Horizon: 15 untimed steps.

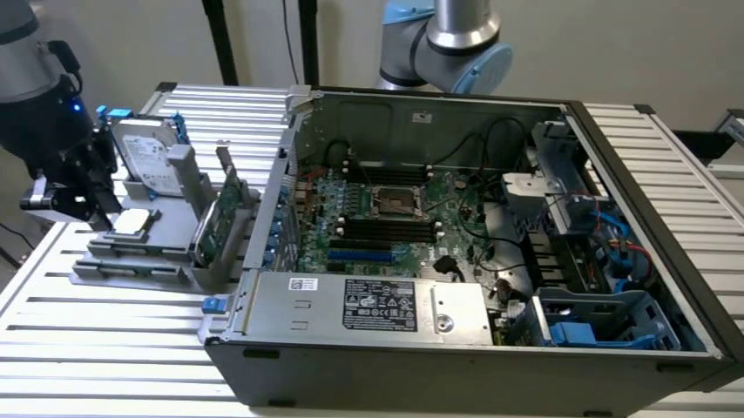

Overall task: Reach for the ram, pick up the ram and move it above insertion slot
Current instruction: 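Pick up the ram and move it above insertion slot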

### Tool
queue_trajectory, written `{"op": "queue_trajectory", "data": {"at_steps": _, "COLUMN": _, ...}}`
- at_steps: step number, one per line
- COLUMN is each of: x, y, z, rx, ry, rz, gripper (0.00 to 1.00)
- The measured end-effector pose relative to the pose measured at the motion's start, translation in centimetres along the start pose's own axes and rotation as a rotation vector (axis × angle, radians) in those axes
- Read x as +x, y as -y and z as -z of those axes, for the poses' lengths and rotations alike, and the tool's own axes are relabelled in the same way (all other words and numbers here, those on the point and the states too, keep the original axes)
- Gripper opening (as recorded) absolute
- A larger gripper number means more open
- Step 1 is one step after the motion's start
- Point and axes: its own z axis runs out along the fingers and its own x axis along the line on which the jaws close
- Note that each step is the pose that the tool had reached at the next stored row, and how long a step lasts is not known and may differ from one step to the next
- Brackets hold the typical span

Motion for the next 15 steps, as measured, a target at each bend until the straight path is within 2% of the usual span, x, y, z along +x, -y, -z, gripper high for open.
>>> {"op": "queue_trajectory", "data": {"at_steps": 15, "x": 0.3, "y": 0.02, "z": -2.73, "rx": 0.0, "ry": 0.0, "rz": 0.0, "gripper": 0.36}}
